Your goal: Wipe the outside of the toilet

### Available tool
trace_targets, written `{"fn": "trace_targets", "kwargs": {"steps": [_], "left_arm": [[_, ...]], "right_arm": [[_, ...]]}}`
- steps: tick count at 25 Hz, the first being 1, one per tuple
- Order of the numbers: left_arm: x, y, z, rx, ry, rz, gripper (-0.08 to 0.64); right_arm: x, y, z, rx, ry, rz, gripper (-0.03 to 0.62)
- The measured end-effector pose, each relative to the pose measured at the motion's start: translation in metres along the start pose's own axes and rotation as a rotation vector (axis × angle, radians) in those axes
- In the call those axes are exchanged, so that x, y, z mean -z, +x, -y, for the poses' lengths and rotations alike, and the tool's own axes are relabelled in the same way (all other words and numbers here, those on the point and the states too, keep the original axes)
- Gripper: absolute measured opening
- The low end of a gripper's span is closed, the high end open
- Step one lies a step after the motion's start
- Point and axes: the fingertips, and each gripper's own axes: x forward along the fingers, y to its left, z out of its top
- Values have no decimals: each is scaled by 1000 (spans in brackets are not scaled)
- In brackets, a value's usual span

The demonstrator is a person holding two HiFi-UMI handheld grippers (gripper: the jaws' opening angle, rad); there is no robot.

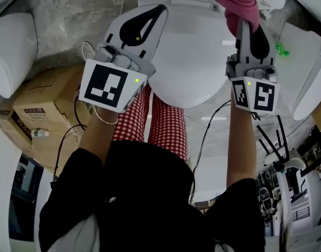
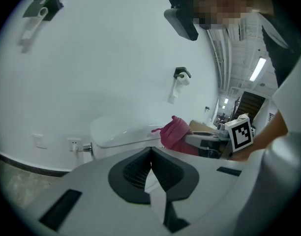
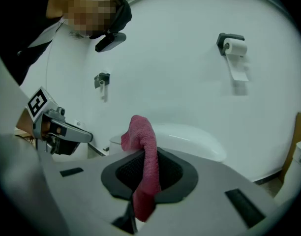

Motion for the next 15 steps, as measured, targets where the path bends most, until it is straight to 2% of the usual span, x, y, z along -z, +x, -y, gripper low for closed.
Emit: {"fn": "trace_targets", "kwargs": {"steps": [3, 8, 12, 15], "left_arm": [[0, -10, -11, -13, -22, 10, 9], [-1, -25, -34, -63, -52, 37, 9], [7, -39, -55, -100, -78, 35, 9], [13, -47, -68, -122, -99, 30, 9]], "right_arm": [[7, 22, -43, -108, -8, -28, 55], [19, 60, -102, -260, -76, -69, 54], [46, 86, -135, -348, -134, -160, 54], [68, 101, -150, -383, -158, -229, 55]]}}
